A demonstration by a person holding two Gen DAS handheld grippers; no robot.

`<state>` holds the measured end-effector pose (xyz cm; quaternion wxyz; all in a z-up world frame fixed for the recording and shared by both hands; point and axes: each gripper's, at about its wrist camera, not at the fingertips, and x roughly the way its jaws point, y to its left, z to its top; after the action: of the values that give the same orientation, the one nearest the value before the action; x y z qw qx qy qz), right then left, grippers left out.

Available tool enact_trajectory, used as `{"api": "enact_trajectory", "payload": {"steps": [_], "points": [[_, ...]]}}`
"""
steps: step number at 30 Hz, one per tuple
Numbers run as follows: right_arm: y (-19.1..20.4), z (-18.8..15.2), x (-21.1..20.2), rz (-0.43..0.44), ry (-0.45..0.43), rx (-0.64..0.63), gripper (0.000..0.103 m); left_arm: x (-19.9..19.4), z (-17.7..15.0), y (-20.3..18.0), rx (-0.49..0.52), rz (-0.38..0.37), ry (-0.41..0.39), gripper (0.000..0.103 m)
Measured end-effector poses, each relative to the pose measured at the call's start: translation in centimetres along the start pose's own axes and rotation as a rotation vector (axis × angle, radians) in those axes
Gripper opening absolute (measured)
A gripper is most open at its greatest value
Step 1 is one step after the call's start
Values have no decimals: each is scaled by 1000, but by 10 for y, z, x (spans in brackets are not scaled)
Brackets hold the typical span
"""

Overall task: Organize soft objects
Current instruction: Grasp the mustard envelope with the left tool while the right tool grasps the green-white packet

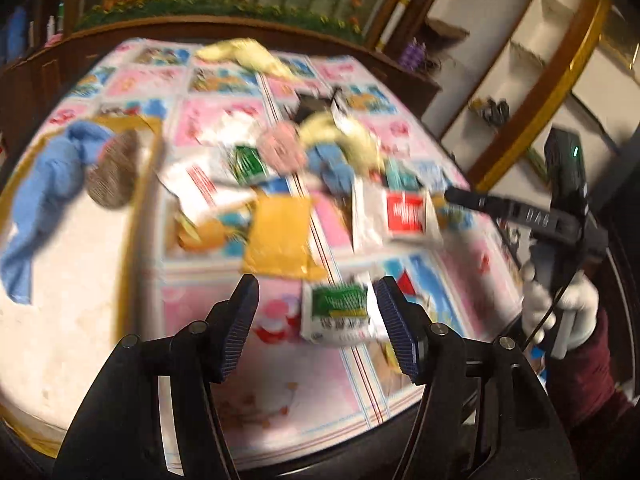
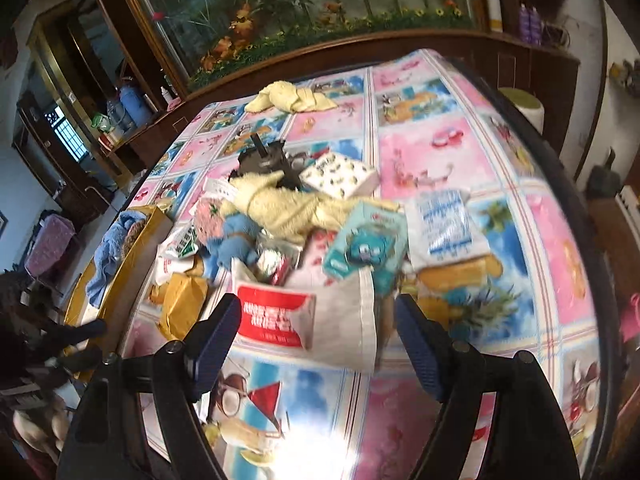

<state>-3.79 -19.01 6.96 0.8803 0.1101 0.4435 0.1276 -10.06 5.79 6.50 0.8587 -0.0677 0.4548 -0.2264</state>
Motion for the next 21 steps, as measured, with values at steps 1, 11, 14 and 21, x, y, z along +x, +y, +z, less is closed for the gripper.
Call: {"api": "enact_trajectory", "payload": {"steps": [1, 11, 14, 21], "points": [[-2, -3, 0, 8, 1, 2, 79, 7, -5, -3, 5, 3, 21, 62], [18, -18, 2, 112, -9, -66, 79, 27, 24, 21, -84, 99, -14, 62], [32, -26, 2, 165, 13, -116, 79, 45, 33, 22, -55, 124, 12, 62], [97, -63, 15, 163, 107, -450, 78, 90, 45, 21, -18, 128, 72, 62]]}}
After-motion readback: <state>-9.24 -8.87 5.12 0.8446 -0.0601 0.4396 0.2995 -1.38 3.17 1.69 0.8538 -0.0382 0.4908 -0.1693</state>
